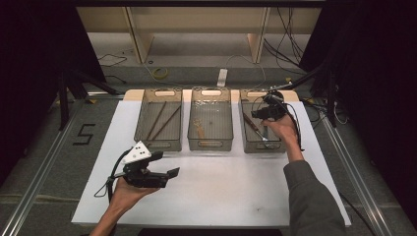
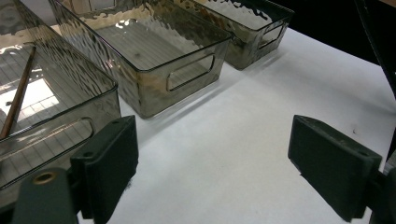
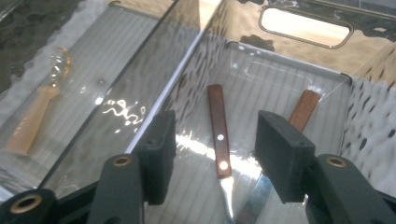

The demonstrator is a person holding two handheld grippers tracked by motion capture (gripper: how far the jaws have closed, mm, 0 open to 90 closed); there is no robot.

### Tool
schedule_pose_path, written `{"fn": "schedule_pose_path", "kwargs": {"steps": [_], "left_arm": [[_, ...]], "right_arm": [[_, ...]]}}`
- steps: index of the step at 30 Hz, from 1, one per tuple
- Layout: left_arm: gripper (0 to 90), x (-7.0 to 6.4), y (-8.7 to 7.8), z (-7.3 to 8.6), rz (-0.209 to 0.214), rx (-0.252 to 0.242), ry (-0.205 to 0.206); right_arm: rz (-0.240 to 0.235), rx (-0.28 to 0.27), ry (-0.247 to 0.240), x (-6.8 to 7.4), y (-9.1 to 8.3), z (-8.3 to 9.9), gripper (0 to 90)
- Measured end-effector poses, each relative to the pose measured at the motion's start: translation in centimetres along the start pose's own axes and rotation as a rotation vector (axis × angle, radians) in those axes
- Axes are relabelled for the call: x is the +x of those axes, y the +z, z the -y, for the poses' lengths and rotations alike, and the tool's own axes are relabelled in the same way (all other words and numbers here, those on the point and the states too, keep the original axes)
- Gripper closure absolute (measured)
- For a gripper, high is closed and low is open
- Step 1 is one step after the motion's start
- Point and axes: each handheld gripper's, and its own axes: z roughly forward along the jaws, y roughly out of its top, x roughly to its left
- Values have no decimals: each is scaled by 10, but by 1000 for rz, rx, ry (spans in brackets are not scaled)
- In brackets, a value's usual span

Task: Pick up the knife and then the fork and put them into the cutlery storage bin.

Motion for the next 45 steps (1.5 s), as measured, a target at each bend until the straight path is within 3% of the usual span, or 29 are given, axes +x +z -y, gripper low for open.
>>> {"fn": "schedule_pose_path", "kwargs": {"steps": [7, 16, 27, 45], "left_arm": [[155, 1, 0, 0, -3, -1, -4], [155, 1, -1, 0, -1, -2, -6], [155, 2, -1, 0, 3, -5, -16], [155, 2, 0, 1, 5, -6, -19]], "right_arm": [[-42, -32, -10, 6, -8, 0, 441], [-63, -53, 7, 7, -14, 3, 389], [-117, -118, -35, 23, -31, 12, 360], [-190, -174, -100, 50, -52, 40, 332]]}}
